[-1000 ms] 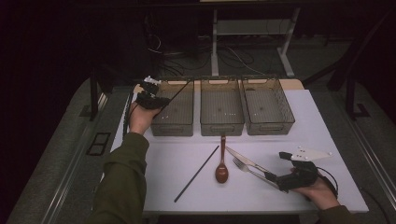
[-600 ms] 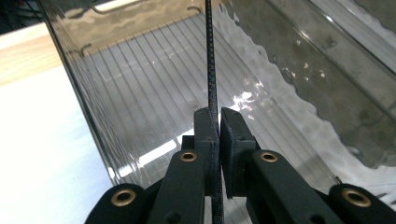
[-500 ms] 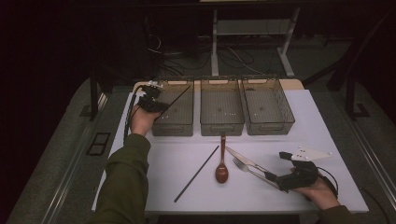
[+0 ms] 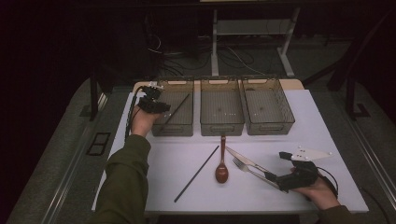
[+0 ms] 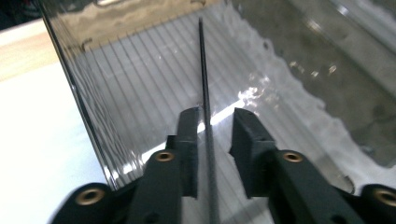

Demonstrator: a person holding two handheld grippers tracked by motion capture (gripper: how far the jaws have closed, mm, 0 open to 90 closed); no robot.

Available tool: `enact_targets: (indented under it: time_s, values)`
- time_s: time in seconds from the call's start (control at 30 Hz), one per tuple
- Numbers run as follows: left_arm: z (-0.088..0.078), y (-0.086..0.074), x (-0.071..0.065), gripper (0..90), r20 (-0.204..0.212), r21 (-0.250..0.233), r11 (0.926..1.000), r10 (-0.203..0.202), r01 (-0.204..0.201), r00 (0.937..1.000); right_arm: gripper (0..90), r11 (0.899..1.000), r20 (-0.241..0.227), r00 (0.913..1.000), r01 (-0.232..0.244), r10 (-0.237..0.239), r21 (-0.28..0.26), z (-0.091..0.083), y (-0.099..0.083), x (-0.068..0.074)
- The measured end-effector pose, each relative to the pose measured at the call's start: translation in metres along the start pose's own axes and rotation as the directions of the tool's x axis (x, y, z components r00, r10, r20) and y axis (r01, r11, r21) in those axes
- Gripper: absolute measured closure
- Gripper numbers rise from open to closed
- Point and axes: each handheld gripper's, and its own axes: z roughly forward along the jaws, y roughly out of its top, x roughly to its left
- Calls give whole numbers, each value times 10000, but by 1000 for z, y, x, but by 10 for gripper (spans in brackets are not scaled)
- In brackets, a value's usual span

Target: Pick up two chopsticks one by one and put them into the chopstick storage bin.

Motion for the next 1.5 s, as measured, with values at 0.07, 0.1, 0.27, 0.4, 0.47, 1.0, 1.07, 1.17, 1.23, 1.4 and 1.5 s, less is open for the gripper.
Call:
enact_targets:
  time_s: [0.07,0.1,0.27,0.4,0.47,1.0,1.07,1.17,1.23,1.4,1.5]
  values:
    - [-4,1,-1,659,114,-229,9997,9,-7,9999,2,10000,-6,10000,5,-5,-15,0,0,0]
    - [-6,1,-2,638,135,-277,9996,21,-17,9999,2,10000,-1,10000,2,-2,-10,0,0,0]
    - [-18,4,-9,557,375,-750,9969,275,-246,9989,2,10000,7,10000,-5,5,-10,0,0,0]
    - [-29,7,-15,502,719,-1121,9932,398,-316,9966,2,10000,2,10000,5,-5,-6,0,0,0]
    - [-34,7,-20,488,837,-1262,9911,537,-428,9950,2,10000,9,10000,1,-1,-3,0,0,0]
    - [-74,-13,-69,363,1503,-2075,9716,1464,-1136,9777,2,10000,26,10000,-4,4,-27,0,0,1]
    - [-77,-19,-74,357,1606,-2203,9697,1432,-1059,9766,2,10000,22,10000,14,-14,-47,0,0,1]
    - [-81,-30,-80,344,1722,-2216,9683,1552,-1153,9728,2,10000,-3,10000,22,-22,-46,-1,0,1]
    - [-81,-38,-83,331,1773,-2243,9682,1520,-1105,9724,2,10000,-10,10000,13,-13,-50,-1,0,1]
    - [-83,-60,-90,296,1927,-2412,9663,1382,-897,9715,2,10000,-18,10000,52,-52,-29,-1,0,1]
    - [-85,-71,-94,289,1991,-2468,9657,1323,-809,9710,2,10000,-22,10000,82,-82,-50,-1,0,2]
